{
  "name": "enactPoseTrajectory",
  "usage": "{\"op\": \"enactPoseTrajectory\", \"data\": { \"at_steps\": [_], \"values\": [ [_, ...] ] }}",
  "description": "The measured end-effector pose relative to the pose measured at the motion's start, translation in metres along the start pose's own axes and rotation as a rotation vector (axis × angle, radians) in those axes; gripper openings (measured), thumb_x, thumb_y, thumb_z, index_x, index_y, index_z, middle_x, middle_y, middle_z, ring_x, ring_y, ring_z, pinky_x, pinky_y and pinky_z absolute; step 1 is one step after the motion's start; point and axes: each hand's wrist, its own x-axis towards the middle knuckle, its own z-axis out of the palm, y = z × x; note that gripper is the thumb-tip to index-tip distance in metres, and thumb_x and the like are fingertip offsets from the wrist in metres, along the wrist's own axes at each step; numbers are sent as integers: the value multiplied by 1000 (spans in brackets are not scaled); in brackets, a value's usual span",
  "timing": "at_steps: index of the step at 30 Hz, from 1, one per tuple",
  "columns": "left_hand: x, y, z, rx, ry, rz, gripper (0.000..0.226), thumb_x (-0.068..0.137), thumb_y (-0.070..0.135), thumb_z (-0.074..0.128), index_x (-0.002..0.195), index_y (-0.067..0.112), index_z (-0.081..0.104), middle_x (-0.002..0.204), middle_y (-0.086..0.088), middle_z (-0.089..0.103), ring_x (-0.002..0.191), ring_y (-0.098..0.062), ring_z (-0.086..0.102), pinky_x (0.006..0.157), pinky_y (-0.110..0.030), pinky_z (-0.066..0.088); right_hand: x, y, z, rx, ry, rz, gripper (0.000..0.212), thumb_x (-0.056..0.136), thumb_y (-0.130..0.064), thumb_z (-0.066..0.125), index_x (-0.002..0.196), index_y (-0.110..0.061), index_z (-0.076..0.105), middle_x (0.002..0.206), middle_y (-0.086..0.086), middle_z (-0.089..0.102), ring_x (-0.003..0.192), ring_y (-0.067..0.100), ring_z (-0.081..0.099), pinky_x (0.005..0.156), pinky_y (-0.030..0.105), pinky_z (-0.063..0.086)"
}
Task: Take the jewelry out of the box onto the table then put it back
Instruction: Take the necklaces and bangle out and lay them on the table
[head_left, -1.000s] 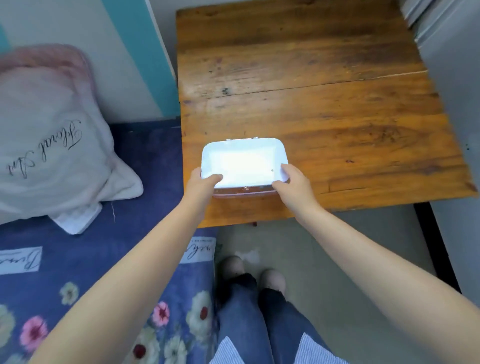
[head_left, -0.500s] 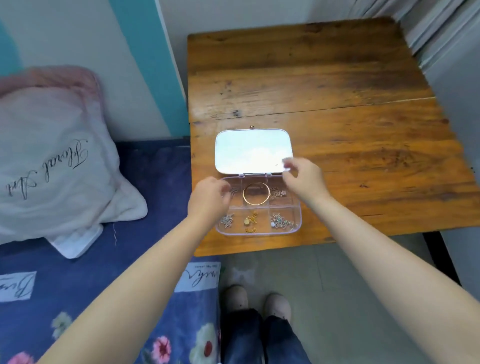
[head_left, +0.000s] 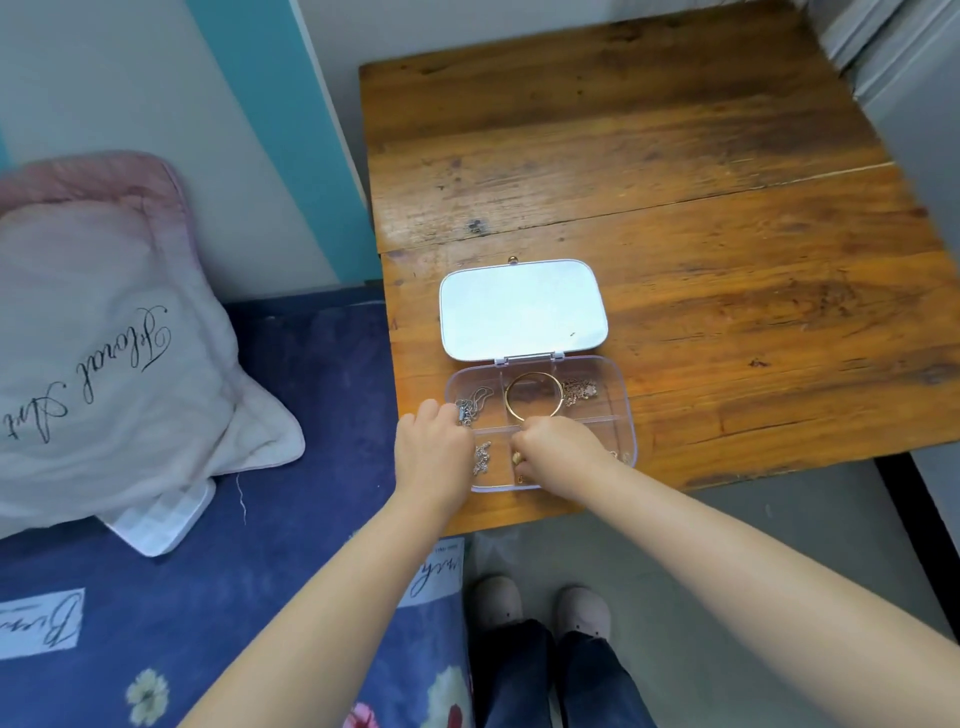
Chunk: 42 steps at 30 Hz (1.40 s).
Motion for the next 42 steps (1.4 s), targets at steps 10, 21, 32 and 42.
{"op": "enactPoseTrajectory", "data": {
  "at_steps": [10, 21, 32, 42],
  "values": [
    [10, 11, 26, -22, 3, -110, 15, 87, 16, 54, 89, 13, 69, 101, -3, 58, 100, -25, 44, 76, -34, 28, -11, 10, 1, 254, 144, -12, 16, 83, -7, 49, 87, 2, 61, 96, 20, 59, 90, 32, 56, 69, 35, 44],
    [10, 2, 11, 131, -110, 45, 23, 81, 2, 52, 94, 14, 66, 107, -6, 57, 103, -26, 44, 86, -35, 34, -38, 34, -1, 453, 343, 53, 10, 79, -6, 58, 82, 3, 60, 89, 19, 62, 85, 28, 56, 70, 32, 40],
    [17, 12, 4, 377, -174, 56, 22, 88, 11, 49, 105, 14, 63, 110, -5, 60, 106, -27, 44, 71, -31, 27, -45, 42, 10, 427, 405, -51, 10, 79, 0, 57, 79, 9, 57, 86, 27, 59, 77, 34, 56, 65, 41, 45],
    [9, 25, -40, -83, -225, 94, 17, 90, 6, 45, 102, 6, 58, 104, -13, 63, 91, -28, 59, 73, -37, 51, -67, 47, -39, 933, 470, 63, 36, 70, 6, 59, 55, -25, 49, 50, -11, 48, 44, -2, 48, 45, 4, 35]
  ]
}}
